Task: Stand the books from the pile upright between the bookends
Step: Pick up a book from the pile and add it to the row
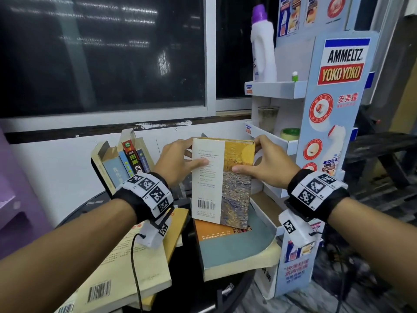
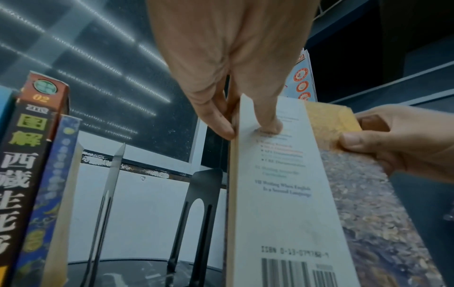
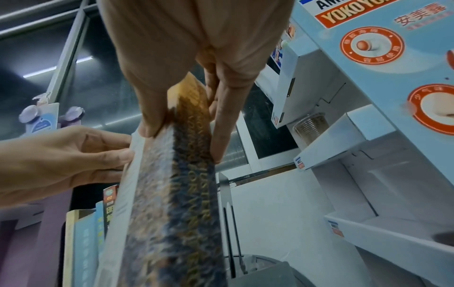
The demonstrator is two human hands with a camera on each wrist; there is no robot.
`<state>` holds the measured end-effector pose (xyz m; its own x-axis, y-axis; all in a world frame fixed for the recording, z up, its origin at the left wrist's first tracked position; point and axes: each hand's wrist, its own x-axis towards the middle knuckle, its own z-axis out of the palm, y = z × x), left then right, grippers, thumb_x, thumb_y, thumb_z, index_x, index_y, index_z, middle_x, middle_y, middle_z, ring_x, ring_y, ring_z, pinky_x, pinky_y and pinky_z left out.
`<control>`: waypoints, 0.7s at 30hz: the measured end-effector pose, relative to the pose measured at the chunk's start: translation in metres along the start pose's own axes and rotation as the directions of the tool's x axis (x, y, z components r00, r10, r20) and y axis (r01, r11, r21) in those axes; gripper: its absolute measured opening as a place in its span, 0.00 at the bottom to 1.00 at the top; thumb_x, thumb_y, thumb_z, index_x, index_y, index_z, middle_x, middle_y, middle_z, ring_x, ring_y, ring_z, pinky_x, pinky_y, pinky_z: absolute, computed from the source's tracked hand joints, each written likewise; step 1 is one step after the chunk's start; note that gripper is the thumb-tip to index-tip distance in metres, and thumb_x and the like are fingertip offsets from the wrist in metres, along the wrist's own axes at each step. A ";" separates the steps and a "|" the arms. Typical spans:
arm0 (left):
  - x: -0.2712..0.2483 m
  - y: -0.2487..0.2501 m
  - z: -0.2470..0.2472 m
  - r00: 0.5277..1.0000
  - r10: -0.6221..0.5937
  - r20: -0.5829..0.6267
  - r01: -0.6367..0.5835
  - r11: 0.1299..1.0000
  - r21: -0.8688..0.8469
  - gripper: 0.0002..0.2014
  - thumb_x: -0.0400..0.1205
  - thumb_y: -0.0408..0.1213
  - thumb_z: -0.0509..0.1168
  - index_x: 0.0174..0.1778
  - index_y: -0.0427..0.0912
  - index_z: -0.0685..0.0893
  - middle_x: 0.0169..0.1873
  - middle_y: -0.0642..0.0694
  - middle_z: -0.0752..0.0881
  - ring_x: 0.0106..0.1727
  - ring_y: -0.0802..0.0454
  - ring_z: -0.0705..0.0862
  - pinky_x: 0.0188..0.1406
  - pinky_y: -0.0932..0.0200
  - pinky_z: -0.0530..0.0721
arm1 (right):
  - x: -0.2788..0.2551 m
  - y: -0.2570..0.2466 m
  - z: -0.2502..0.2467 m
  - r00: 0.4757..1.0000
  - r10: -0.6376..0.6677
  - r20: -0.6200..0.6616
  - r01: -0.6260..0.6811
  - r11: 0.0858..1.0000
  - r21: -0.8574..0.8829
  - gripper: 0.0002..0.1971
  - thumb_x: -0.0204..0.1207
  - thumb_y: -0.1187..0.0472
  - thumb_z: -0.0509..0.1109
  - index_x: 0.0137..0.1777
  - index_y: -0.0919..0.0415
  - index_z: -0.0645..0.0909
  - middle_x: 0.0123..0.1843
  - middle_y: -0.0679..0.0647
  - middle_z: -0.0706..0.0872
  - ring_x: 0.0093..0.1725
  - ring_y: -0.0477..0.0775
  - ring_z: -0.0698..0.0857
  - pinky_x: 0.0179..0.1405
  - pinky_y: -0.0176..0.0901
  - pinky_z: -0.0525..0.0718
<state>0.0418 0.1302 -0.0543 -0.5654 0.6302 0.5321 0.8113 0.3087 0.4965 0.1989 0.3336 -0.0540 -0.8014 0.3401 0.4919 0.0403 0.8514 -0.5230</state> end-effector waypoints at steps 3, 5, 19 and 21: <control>-0.001 -0.001 0.002 1.000 0.010 -0.006 -0.010 1.000 0.002 0.22 0.78 0.48 0.75 0.68 0.56 0.83 0.59 0.54 0.86 0.55 0.57 0.83 0.42 0.68 0.77 | 0.000 -0.001 -0.003 0.999 -0.024 0.033 0.024 1.000 -0.008 0.35 0.61 0.37 0.82 0.61 0.52 0.72 0.55 0.47 0.83 0.44 0.44 0.85 0.41 0.41 0.84; -0.001 -0.003 0.002 1.000 0.010 -0.008 -0.010 1.000 -0.006 0.22 0.78 0.48 0.75 0.68 0.56 0.83 0.59 0.54 0.86 0.55 0.58 0.83 0.41 0.71 0.76 | 0.000 -0.002 -0.003 0.999 -0.018 0.047 0.017 1.000 0.019 0.37 0.58 0.34 0.81 0.61 0.51 0.72 0.57 0.48 0.85 0.45 0.45 0.88 0.43 0.46 0.88; 0.019 -0.036 -0.032 0.997 -0.018 0.076 0.000 0.975 0.223 0.33 0.75 0.55 0.76 0.76 0.53 0.75 0.67 0.50 0.80 0.65 0.53 0.78 0.65 0.49 0.80 | 0.032 -0.029 0.025 0.992 -0.051 -0.111 0.054 0.998 0.022 0.30 0.66 0.43 0.84 0.57 0.56 0.72 0.49 0.45 0.83 0.39 0.39 0.82 0.31 0.27 0.75; 0.021 -0.048 -0.043 0.997 -0.035 0.063 0.011 0.941 0.339 0.41 0.74 0.57 0.76 0.81 0.49 0.69 0.73 0.47 0.76 0.73 0.49 0.74 0.73 0.47 0.75 | 0.043 -0.035 0.034 0.986 -0.048 -0.158 0.052 0.999 0.016 0.31 0.66 0.42 0.83 0.58 0.57 0.72 0.47 0.44 0.82 0.41 0.45 0.84 0.34 0.34 0.76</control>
<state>-0.0154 0.0980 -0.0377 -0.5828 0.6630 0.4698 0.8072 0.5391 0.2404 0.1428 0.3051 -0.0384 -0.6981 0.3574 0.6205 -0.0103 0.8614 -0.5078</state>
